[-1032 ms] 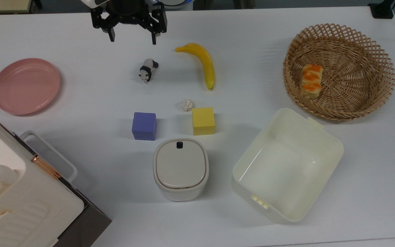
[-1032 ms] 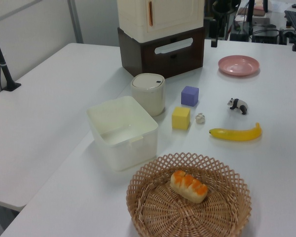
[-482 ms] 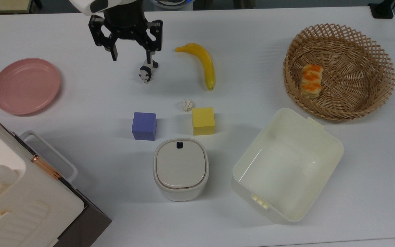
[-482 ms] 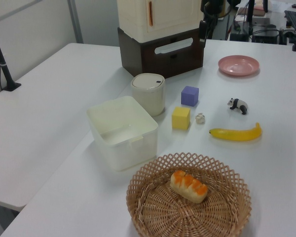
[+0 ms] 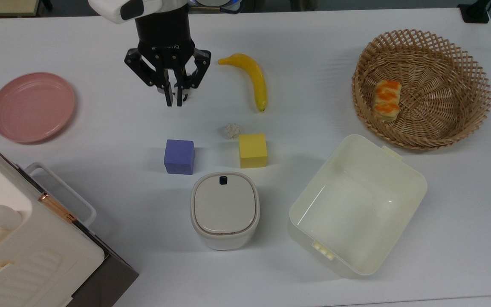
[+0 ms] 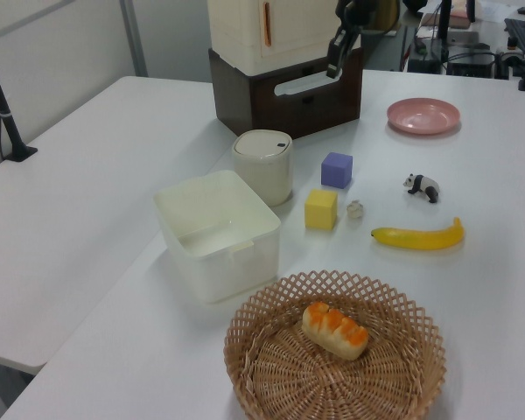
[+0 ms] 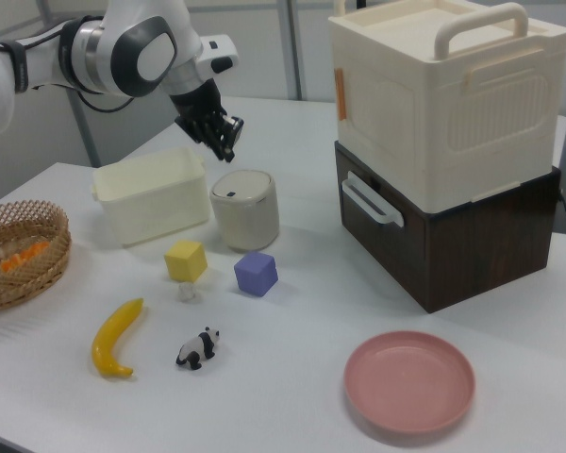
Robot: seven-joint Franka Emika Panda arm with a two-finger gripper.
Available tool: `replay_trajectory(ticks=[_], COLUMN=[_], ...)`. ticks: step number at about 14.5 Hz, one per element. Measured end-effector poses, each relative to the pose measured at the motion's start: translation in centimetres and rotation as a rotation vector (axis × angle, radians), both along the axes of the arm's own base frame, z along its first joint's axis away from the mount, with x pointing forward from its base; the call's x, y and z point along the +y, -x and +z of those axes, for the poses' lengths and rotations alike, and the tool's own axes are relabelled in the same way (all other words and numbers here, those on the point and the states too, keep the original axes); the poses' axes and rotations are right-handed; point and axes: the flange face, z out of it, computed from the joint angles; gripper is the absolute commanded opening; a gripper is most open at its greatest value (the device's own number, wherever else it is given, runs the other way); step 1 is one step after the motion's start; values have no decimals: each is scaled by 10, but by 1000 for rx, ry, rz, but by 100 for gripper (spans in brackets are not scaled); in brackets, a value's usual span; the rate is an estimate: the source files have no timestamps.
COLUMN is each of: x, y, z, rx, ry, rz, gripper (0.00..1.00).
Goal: Open the trash can
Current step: 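Move the gripper down over the white trash can lid, then press the gripper fingers onto the lid's button to pop it open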
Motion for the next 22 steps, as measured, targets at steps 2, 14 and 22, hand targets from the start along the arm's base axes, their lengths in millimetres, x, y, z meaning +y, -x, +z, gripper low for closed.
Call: replay_trajectory(ticks=[2, 14, 22], x=[9, 108, 94], y=[-12, -82, -72], z=[4, -101, -159], rx=[-88, -352, -252], ry=[-11, -85, -49], rz=[-4, 57, 45], gripper=[17, 18, 16])
